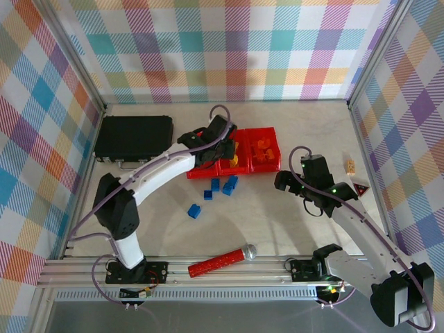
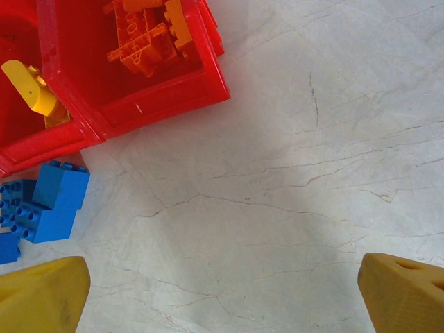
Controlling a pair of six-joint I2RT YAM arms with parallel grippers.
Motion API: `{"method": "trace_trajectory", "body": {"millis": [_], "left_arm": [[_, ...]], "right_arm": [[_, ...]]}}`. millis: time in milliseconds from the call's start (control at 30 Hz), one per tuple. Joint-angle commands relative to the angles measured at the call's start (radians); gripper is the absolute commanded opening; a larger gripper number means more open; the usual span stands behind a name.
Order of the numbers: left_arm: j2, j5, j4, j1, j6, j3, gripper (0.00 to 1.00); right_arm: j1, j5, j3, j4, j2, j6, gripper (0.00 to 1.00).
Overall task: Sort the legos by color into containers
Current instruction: Place the lego in the container.
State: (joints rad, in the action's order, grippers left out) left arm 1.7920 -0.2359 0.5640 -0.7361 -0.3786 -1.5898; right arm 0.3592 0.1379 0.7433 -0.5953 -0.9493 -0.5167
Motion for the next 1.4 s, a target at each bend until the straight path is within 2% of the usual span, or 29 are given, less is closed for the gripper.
{"method": "trace_trajectory", "body": {"millis": [0, 200, 433, 700, 1033, 1233, 1367], "left_arm": [[0.088, -0.033, -0.053, 0.009, 0.053, -0.092, 0.1], [0.231, -0.037, -0.109, 0.034, 0.081, -0.207, 0.11], [0.348, -0.025, -0.095, 0.088, 0.087, -0.304, 0.12], [0.407, -0.007, -0.122, 0.109, 0.087, -0.323, 0.21], [0.407, 0.002, -0.122, 0.113, 0.098, -0.338, 0.44], [0.35, 0.002, -0.136, 0.113, 0.117, -0.311, 0.69], [0.282, 0.017, -0.146, 0.113, 0.139, -0.266, 0.81]], "right_arm": [[-0.002, -0.01, -0.022, 0.01, 0.025, -0.01, 0.99], [-0.002, 0.0, -0.03, -0.001, 0.037, -0.01, 0.99], [-0.002, 0.004, -0.037, -0.011, 0.048, -0.003, 0.99], [-0.002, -0.002, -0.043, -0.007, 0.041, -0.007, 0.99], [-0.002, -0.001, -0.041, -0.023, 0.055, -0.012, 0.99], [-0.002, -0.002, -0.042, -0.032, 0.071, -0.021, 0.99], [-0.003, -0.006, -0.043, -0.038, 0.082, -0.025, 0.99]]}}
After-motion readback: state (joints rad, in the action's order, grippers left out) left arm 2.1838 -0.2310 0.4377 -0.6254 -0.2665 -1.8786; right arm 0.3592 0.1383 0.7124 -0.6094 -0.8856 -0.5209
